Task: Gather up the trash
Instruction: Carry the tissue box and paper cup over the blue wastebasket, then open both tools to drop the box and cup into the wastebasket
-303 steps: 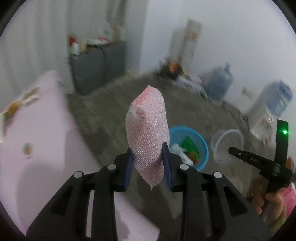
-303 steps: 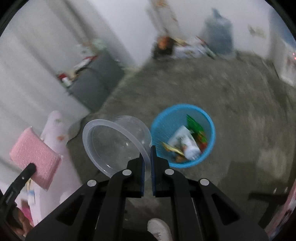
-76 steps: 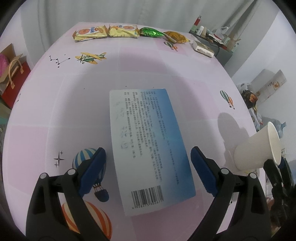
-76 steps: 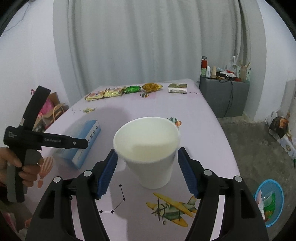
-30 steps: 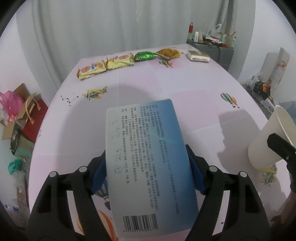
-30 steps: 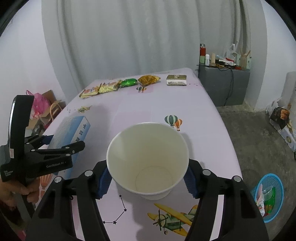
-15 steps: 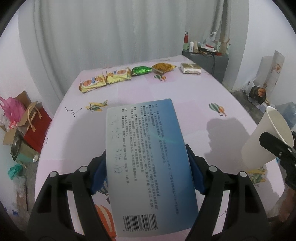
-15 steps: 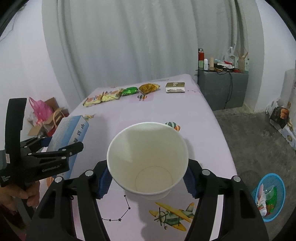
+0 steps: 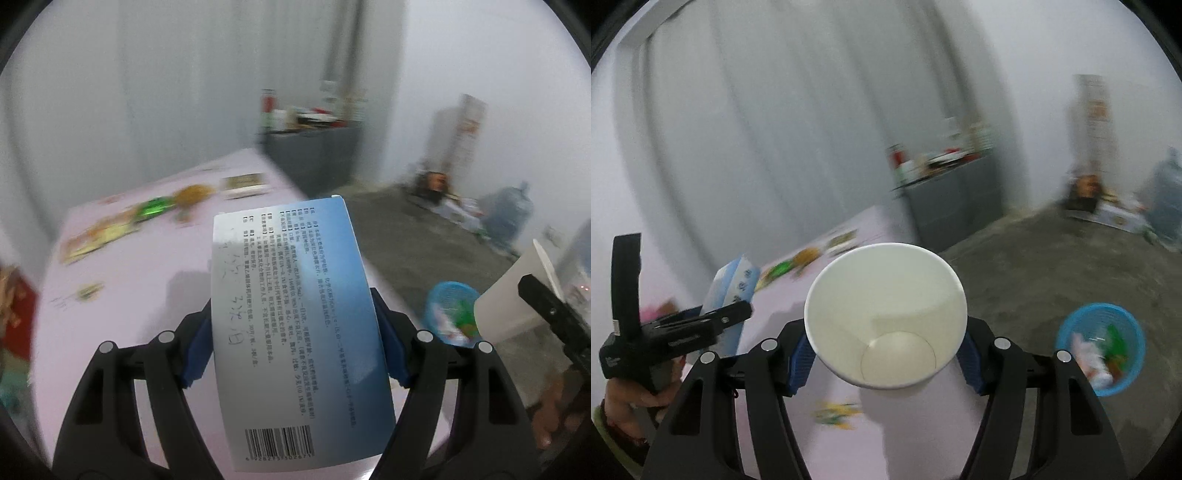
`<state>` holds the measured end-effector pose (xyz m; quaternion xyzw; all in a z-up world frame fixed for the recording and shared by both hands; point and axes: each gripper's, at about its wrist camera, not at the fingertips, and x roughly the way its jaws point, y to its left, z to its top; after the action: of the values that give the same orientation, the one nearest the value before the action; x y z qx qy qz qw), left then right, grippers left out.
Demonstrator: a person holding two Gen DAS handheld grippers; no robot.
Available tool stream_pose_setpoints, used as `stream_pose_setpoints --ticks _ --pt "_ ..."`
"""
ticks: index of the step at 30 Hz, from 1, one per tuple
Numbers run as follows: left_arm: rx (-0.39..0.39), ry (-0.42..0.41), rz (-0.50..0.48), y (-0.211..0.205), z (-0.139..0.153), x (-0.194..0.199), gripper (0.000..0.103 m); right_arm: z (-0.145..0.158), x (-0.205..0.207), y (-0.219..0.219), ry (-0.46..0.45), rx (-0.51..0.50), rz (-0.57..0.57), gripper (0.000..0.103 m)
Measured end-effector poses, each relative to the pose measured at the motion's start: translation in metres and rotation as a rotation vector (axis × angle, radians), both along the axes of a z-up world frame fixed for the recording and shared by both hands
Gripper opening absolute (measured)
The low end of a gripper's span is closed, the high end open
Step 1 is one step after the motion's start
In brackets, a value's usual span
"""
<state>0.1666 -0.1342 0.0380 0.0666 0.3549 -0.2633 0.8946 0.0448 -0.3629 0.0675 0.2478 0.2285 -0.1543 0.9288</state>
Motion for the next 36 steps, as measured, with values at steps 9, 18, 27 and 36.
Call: stream_pose_setpoints --ticks 9,18,27,36 --pt "0.042 0.204 -0.39 -0.222 -0.033 -0.016 0.071 -0.067 -0.086 -0.157 0.101 0.128 -0.41 0.063" --pt "0.154 0.345 -0.512 -0.385 -0.126 -0.028 0.072 -0.175 -0.093 -0.269 0.165 0.395 -0.522 0.064" --pt "0.123 0.411 -0.411 -0.429 -0.174 -0.001 0.089 -0.309 -0.083 -0.328 0.288 0.701 -0.637 0.084" --pt "0.062 0.351 -0.445 -0.367 -0.128 -0.004 0.089 -0.293 -0.129 -0.303 0.269 0.637 -0.67 0.084"
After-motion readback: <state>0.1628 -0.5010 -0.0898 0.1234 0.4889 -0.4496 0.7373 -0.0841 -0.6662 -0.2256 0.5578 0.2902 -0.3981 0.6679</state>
